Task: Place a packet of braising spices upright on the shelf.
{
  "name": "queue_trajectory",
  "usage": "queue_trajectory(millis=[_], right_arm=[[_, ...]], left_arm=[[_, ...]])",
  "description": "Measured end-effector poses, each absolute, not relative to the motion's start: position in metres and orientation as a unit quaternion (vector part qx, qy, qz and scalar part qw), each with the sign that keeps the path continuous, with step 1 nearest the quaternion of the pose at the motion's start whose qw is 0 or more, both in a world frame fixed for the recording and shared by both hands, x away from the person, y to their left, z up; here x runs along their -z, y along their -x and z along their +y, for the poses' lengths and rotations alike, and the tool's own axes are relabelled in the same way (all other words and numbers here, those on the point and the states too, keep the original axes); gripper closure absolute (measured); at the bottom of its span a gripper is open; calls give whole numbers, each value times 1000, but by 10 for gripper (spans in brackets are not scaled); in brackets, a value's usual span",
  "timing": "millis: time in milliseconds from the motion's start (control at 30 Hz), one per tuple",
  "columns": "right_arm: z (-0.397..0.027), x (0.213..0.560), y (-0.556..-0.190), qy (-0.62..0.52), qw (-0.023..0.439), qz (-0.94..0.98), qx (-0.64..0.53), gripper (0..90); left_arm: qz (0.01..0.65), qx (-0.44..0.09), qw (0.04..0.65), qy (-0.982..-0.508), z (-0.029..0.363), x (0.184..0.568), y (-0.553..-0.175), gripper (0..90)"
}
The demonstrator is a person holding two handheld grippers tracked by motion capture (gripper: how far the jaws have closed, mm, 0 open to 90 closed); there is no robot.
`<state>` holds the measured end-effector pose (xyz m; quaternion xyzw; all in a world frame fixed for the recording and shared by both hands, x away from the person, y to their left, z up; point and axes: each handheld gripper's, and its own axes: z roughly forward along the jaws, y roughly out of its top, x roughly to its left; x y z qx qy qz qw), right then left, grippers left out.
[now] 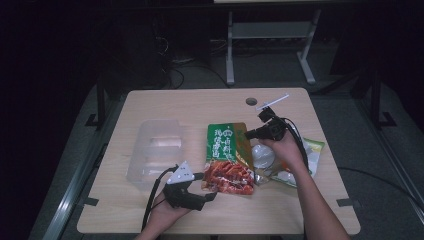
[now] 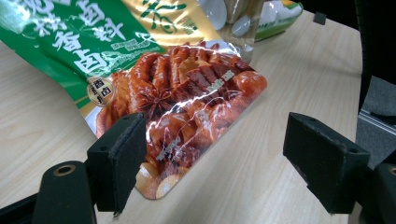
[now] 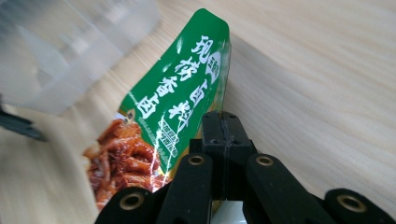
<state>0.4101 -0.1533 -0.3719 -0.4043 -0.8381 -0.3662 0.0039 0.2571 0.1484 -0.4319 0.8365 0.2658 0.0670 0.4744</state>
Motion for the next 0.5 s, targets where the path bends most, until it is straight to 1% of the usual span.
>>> queue_trajectory(millis=[267, 300, 467, 500], right_arm=[[-162, 346, -384, 379, -19, -835, 399, 900], [-165, 339, -377, 368, -26, -835, 407, 900], [-171, 325, -363, 354, -42, -836, 418, 900], [-173, 324, -361, 346, -48, -837, 421, 900]], left_arm=[[279, -70, 484, -826, 144, 427, -262, 207], [289, -70, 487, -821, 141, 427, -267, 207], [297, -77, 477, -823, 130, 432, -275, 200], [309, -82, 473, -821, 124, 436, -280, 195]])
